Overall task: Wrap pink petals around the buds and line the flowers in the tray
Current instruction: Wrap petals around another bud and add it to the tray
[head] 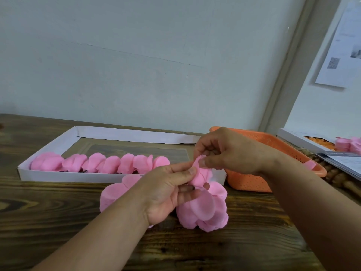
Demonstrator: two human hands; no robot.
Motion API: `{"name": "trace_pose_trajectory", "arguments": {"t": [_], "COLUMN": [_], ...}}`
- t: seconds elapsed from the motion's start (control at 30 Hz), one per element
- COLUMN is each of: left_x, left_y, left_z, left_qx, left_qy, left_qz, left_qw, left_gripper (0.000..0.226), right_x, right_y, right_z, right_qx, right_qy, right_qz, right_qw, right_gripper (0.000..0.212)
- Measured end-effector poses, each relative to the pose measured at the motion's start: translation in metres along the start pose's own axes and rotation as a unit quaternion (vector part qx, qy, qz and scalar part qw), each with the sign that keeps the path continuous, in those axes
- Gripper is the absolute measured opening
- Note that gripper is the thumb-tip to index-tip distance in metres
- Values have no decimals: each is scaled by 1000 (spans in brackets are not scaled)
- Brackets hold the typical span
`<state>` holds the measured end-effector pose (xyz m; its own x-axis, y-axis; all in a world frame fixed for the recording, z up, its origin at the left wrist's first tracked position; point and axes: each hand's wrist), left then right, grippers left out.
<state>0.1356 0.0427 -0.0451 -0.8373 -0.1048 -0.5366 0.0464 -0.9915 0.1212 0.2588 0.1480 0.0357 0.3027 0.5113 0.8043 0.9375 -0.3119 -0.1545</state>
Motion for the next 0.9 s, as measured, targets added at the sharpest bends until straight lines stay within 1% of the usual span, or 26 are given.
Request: {"name": "trace_pose_trajectory", "arguments": {"t": [0.1, 0.2, 0.27, 0.33, 0.37, 0.4, 0.47, 0.5, 0.57, 0.7, 0.77, 0.9], "left_x": [-1, -3, -3, -2, -1, -1, 0, 0, 0, -2, -3, -5], "left_y": [0, 0, 0, 0, 0, 0, -1, -1, -1, -2, -2, 0], "left_z": [0, 2, 4, 8, 8, 9, 9, 9, 9, 7, 7, 7], "left_qx": [-1, 11, 23, 28, 31, 34, 42, 48, 57, 60, 60, 64], "left_qy": [11, 51, 82, 115, 132, 147, 166, 173, 183, 165, 162, 164], "left_qz": [10, 20, 31, 43, 52, 61, 71, 71, 61, 64, 62, 43], "left_qw": [1000, 998, 996, 992, 989, 987, 983, 981, 980, 982, 983, 983], "left_gripper": [19, 18, 17, 16, 17, 21, 29, 28, 20, 13, 13, 15], "right_x": [-3, -7, -10, -15, -18, -23, -35, -41, -51, -57, -56, -52], "right_y": [1, 7, 15, 28, 36, 44, 55, 57, 56, 47, 43, 34], "right_z": [4, 8, 11, 15, 16, 17, 19, 21, 21, 17, 16, 14], "right_qx": [-4, -4, 11, 47, 71, 98, 150, 164, 174, 207, 207, 213], "right_qy": [-17, -62, -87, -66, -44, -10, 78, 114, 163, 207, 208, 209], "right_qz": [26, 78, 156, 237, 251, 246, 210, 191, 168, 202, 228, 274], "right_qw": [1000, 995, 984, 968, 964, 964, 963, 961, 956, 935, 928, 914], "right_gripper": [7, 16, 25, 34, 36, 40, 51, 54, 51, 20, 12, 14]}}
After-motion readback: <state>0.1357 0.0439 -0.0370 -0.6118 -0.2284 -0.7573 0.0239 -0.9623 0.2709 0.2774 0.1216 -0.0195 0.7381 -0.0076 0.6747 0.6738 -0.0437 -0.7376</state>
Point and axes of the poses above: each hand's wrist, its own y-axis away from the middle knuckle, its own x-axis out of the back of the hand, z = x × y, and after that the axes turned 5 degrees about x, right-handed
